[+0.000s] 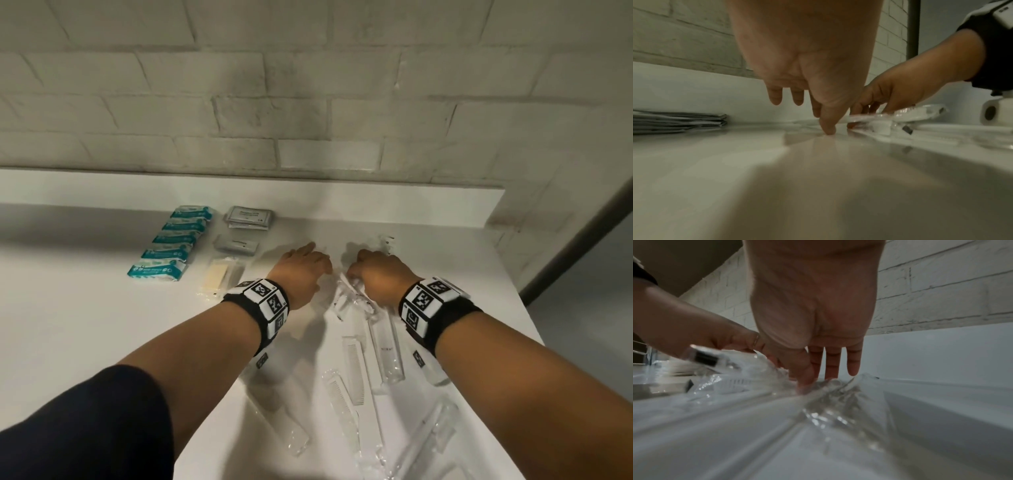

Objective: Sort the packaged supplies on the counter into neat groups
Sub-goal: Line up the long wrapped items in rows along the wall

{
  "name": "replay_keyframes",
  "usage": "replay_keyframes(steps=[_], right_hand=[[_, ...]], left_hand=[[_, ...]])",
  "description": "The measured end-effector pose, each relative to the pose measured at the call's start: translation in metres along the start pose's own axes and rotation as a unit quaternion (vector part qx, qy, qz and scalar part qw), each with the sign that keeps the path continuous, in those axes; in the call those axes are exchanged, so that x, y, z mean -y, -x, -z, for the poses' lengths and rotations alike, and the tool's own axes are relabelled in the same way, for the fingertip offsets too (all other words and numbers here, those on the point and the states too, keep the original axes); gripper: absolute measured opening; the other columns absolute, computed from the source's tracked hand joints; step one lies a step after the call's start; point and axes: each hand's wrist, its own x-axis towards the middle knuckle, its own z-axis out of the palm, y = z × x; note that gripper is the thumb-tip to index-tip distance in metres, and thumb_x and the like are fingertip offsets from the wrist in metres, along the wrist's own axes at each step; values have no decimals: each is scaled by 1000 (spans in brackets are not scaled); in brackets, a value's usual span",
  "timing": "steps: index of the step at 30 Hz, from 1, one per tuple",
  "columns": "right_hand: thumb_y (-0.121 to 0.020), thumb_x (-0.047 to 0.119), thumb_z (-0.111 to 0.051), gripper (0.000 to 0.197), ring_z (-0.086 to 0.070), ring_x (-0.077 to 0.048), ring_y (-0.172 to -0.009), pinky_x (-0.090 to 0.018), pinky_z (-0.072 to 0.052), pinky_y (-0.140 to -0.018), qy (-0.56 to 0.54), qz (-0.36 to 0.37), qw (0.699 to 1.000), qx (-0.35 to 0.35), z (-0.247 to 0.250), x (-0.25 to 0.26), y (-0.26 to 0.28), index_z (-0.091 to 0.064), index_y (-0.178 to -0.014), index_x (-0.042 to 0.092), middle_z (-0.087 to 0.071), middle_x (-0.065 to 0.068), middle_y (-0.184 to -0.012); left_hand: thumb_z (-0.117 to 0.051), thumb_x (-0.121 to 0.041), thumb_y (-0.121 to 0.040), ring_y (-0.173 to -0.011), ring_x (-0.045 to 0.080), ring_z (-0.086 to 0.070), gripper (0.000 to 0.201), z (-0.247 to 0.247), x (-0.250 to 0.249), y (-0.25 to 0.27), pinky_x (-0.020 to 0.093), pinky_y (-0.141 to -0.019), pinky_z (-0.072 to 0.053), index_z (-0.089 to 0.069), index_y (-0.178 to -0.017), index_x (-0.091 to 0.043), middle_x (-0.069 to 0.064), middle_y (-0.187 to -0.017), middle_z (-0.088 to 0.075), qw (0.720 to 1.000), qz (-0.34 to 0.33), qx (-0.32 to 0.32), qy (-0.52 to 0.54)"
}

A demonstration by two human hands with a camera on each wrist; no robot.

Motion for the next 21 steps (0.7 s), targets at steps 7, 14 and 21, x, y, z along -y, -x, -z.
replay_keyframes(steps=[7,14,21], right_hand=[[-90,23,-53,15,-56,-23,-98,-33,-42,-84,-15,13,999,-30,-3,-4,-2,-66,-92,29,-54,0,-104],[-85,22,-56,13,-47,-25,-114,-43,-31,-99,3,-29,998,-57,2,-11,-2,-67,-90,27,-59,6,-113],[-85,9,-47,30,-52,-27,-109,-42,-36,-92,-4,-194,965,-177,48,-21,-22,-54,-110,23,-64,0,-110]], left_hand=[[-48,-14,-94,-148,25,-9,58,-8,-7,-8,46,-118,-16,-30,-147,-30,-6,-158,-21,1000,-20,14,-13],[-44,-20,-95,-99,26,-59,23,-2,0,4,35,-83,-43,-57,-114,-20,2,-108,-64,995,-8,-103,-6],[-46,-26,-96,-95,24,-65,21,8,21,32,32,-82,-50,-55,-110,-12,6,-103,-69,958,199,-69,196]])
